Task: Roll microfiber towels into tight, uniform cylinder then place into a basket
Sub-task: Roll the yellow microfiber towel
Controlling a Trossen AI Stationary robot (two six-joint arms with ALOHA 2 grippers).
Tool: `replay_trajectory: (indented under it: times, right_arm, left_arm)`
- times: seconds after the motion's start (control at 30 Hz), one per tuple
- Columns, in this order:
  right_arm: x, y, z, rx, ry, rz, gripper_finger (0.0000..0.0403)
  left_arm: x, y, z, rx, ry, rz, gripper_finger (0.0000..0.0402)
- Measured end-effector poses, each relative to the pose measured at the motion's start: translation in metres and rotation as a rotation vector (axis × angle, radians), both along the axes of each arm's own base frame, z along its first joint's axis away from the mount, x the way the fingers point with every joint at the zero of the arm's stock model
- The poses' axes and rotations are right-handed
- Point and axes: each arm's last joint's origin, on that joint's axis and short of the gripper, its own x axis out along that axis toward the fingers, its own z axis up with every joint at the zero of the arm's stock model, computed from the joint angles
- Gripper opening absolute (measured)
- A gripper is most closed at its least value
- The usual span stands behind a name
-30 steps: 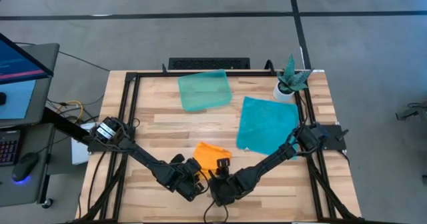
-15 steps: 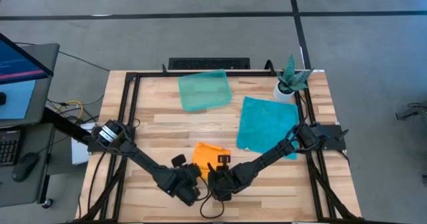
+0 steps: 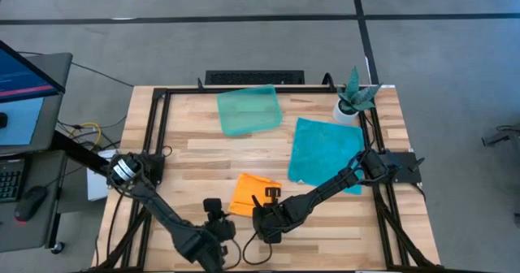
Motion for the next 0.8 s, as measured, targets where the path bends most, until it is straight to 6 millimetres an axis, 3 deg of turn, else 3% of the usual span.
replay_trajectory:
  times: [0.27,0.4,0.67,0.8]
  right_arm:
    - [0.000,0.001,0.000,0.006,0.002,0.006,0.0021]
    - [0.000,0.001,0.000,0.008,0.003,0.008,0.0023]
    - [-0.001,0.002,0.000,0.011,0.004,0.013,0.0023]
    - [-0.001,0.002,0.000,0.015,0.008,0.016,0.0021]
  left_arm:
    - [-0.011,-0.010,-0.024,0.115,0.011,-0.274,0.0129]
    - [-0.008,0.002,-0.035,0.132,0.022,-0.263,0.0129]
    - [0.014,0.021,-0.038,0.133,0.024,-0.221,0.0129]
    - [0.023,0.028,-0.056,0.153,0.095,-0.231,0.0129]
